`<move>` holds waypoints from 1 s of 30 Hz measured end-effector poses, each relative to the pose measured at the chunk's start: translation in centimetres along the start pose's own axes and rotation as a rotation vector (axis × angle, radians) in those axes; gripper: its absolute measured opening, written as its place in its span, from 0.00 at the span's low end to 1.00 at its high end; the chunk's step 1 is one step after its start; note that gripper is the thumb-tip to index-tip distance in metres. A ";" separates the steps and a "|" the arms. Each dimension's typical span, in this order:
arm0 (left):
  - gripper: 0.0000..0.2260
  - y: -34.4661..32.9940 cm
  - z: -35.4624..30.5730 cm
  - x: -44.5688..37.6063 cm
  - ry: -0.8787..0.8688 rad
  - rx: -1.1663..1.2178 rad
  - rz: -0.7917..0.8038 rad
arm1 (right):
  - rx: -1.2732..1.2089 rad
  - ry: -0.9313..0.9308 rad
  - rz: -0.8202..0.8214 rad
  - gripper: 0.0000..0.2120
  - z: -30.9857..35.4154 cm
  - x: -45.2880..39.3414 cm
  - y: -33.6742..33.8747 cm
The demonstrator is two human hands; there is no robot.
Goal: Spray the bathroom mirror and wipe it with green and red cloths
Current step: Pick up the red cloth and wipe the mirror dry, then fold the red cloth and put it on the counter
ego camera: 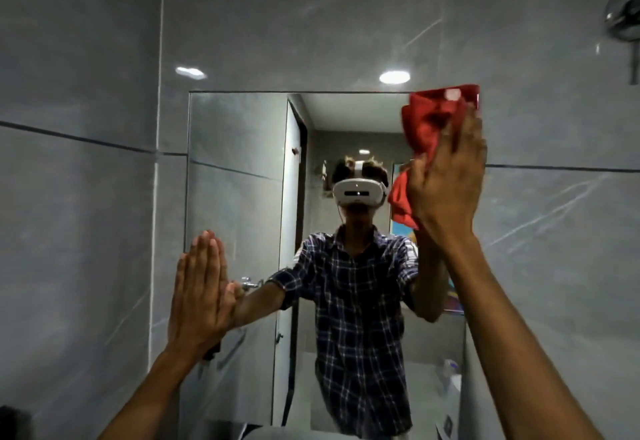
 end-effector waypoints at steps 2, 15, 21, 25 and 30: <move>0.33 0.0 -0.1 0.1 0.000 0.010 0.020 | 0.015 -0.098 -0.002 0.40 -2.1 0.8 0.6; 0.32 -0.4 -0.1 0.0 -0.024 0.049 -0.037 | 0.005 -0.072 0.099 0.40 10.7 13.5 -7.6; 0.30 -0.3 0.7 0.0 -0.046 0.220 -0.025 | -0.038 0.415 0.312 0.34 22.0 14.8 -12.8; 0.30 0.7 0.6 1.1 0.046 0.384 0.023 | -0.125 0.606 0.489 0.30 24.2 15.2 -12.5; 0.22 3.9 -3.8 3.7 0.365 1.054 0.045 | -0.630 0.403 0.685 0.28 22.4 17.1 -7.8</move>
Point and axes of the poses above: each hand's wrist, its own x-axis away from the middle knuckle, its own y-axis out of the back of the hand, z = x × y, the point moved 5 cm from there along -x, towards the middle knuckle, and after that the axes turned 8 degrees about z, right-handed, at the moved point
